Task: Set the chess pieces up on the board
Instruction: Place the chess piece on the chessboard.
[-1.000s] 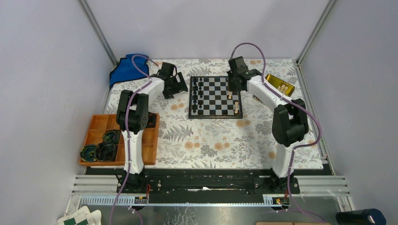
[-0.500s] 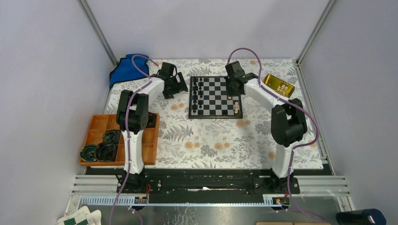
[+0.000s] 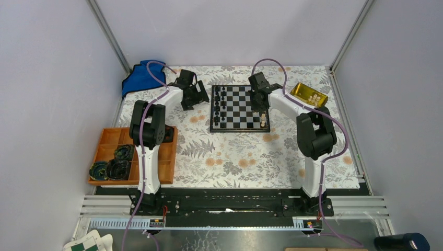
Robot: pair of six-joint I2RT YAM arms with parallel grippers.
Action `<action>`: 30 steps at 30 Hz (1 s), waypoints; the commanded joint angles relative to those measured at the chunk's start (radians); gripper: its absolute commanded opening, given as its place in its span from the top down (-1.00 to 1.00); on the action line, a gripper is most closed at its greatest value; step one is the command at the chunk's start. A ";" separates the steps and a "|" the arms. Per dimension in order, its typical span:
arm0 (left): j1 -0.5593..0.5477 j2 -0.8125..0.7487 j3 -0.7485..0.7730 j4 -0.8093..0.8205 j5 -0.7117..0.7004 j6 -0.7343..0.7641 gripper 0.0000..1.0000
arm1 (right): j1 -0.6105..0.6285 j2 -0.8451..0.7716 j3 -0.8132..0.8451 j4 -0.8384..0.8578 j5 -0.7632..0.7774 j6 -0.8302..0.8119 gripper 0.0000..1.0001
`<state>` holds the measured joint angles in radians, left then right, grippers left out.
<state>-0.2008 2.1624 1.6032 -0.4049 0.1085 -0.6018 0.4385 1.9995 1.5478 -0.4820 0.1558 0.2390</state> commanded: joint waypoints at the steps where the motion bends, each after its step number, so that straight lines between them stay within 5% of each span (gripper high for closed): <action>1: -0.003 0.020 -0.025 -0.012 0.019 -0.011 -0.98 | 0.009 0.018 0.003 0.025 0.010 -0.011 1.00; 30: -0.003 0.031 -0.032 -0.010 0.022 -0.013 -0.98 | 0.007 0.076 0.027 0.043 0.060 -0.021 1.00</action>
<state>-0.2008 2.1624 1.6032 -0.4046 0.1085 -0.6018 0.4389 2.0674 1.5475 -0.4572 0.1761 0.2317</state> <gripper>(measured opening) 0.987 0.158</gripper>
